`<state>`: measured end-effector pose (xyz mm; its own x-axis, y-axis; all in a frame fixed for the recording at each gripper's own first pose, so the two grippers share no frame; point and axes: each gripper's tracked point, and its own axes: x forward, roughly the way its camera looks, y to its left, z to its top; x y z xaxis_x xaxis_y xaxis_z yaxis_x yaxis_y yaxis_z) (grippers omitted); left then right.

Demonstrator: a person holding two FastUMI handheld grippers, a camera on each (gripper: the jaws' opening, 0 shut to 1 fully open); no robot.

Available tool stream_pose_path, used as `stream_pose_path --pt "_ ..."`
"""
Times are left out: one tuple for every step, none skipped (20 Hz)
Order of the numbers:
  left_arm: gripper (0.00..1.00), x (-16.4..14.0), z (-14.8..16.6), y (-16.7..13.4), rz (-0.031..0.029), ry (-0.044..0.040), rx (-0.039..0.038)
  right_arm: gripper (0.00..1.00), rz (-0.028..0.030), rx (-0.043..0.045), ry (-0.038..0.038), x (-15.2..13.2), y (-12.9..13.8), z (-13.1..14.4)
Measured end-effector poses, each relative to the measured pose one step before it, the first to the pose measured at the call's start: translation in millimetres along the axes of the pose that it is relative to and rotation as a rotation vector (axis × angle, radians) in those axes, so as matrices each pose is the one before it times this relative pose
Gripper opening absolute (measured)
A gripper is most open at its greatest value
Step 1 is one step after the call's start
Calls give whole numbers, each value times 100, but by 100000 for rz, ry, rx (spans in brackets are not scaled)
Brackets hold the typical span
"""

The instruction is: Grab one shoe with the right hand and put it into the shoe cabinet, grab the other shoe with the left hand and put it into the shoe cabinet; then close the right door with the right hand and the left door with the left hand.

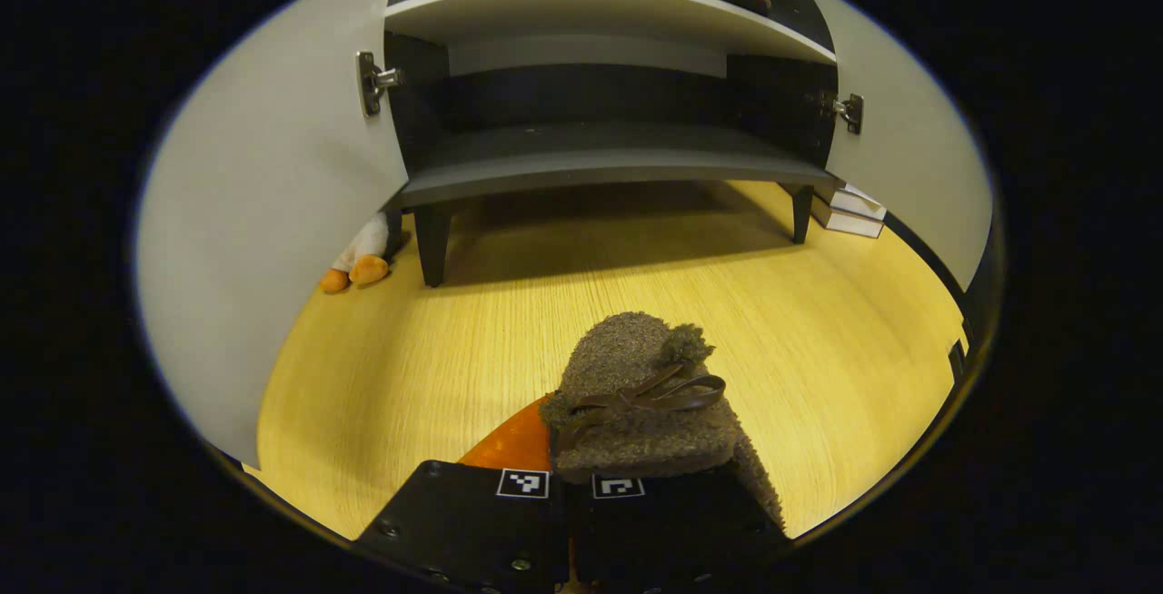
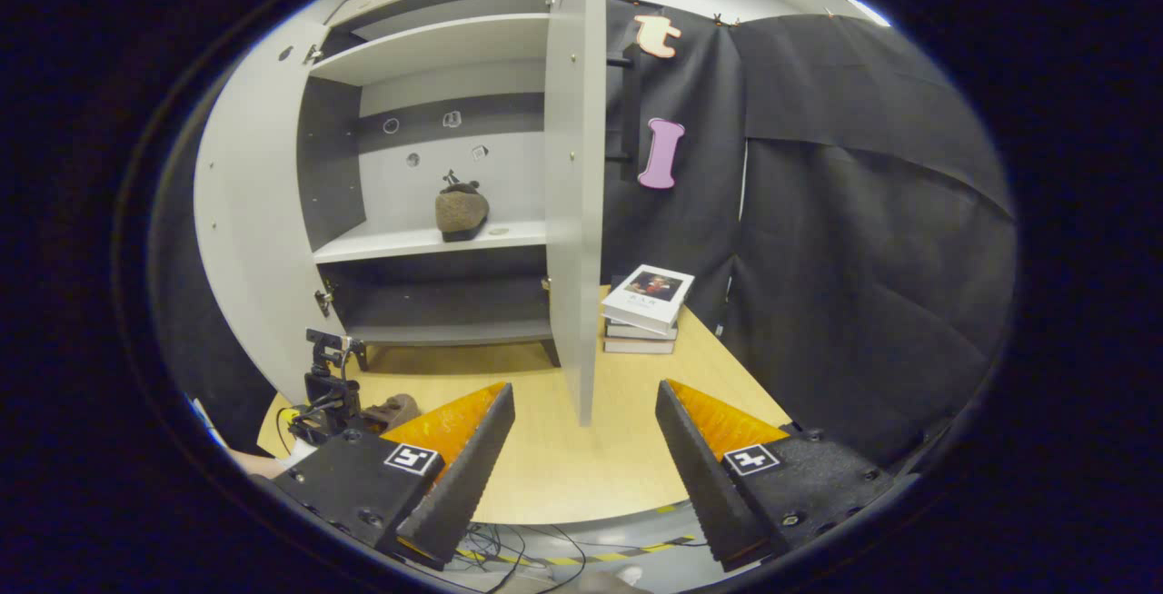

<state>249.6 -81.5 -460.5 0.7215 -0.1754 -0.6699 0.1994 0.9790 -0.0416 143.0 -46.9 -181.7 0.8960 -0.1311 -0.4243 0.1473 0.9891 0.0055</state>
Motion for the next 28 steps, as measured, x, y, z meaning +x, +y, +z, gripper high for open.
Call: stream_pose_path --pt "12 -1420 1053 -180 324 -1651 32 99 2190 -549 -1140 -7 481 357" --pt "12 -1476 1373 -180 -24 -2677 114 99 2320 -504 -861 67 529 325" --pt "12 -1733 1808 -152 111 -3385 276 99 2534 -554 -1005 -7 668 360" --pt "12 -1543 1810 4 847 -2725 239 99 1905 -628 -1071 54 426 347" --pt "12 -1383 2077 16 479 -3259 415 99 1734 -501 -939 -9 410 331" --pt "12 -1219 2205 70 317 -2891 682 99 1937 -206 -817 -78 482 242" --pt "12 -1049 2513 106 47 -4531 827 99 1749 -262 -812 -51 417 284" --pt "12 -637 2566 241 525 -4428 1286 99 1243 -535 -727 87 188 229" --pt "12 -393 2520 411 1123 -4020 1262 99 595 -879 -701 50 68 170" --pt "3 -54 2343 441 892 -2958 344 99 105 -572 -405 -6 -86 30" --pt "12 170 2283 431 697 -2409 -768 99 219 70 -477 -38 -37 82" --pt "12 379 2358 326 99 -2630 -1355 99 -203 549 -71 -87 -58 -117" --pt "12 681 2566 271 -228 -4160 -907 99 -231 815 -94 -151 -149 -97" --pt "12 1066 2497 415 532 -4302 315 99 -488 413 256 -50 -166 -167" --pt "12 1247 2205 507 1067 -2827 293 99 -641 -15 295 -157 -180 -148" --pt "12 1428 2130 443 439 -3016 -286 99 -778 219 20 -198 -230 -36" --pt "12 1526 1955 457 552 -2495 -694 99 -765 311 -375 -200 -279 70" --pt "12 599 1079 -1155 912 -2200 -342 99 -1113 115 -459 -232 -279 92" --pt "12 2338 1900 1163 612 -2854 -574 99 -1186 116 -651 -222 -372 141" --pt "12 1594 1379 423 739 -2215 -946 99 -987 137 -550 -80 -298 9" --pt "12 1860 966 277 1037 -1310 -201 99 -1375 -246 454 -50 -426 -126" --pt "12 1689 624 296 1344 -261 928 99 -1381 -134 132 -128 -447 -64" --pt "12 1694 491 388 1595 6 1303 99 -1240 100 -158 -103 -350 92" --pt "12 1695 284 228 870 223 1608 99 -1424 -58 -104 -72 -312 -19" --pt "12 1643 86 226 1476 391 998 99 -1514 16 -343 -70 -321 175" --pt "12 1716 -115 317 1002 711 1049 99 -1470 83 -213 135 -312 68" --pt "12 1902 -610 245 822 2837 -482 99 -1245 52 209 95 -276 31" --pt "12 1592 -791 -125 -144 3705 -2165 99 -733 219 424 -86 -184 -27"
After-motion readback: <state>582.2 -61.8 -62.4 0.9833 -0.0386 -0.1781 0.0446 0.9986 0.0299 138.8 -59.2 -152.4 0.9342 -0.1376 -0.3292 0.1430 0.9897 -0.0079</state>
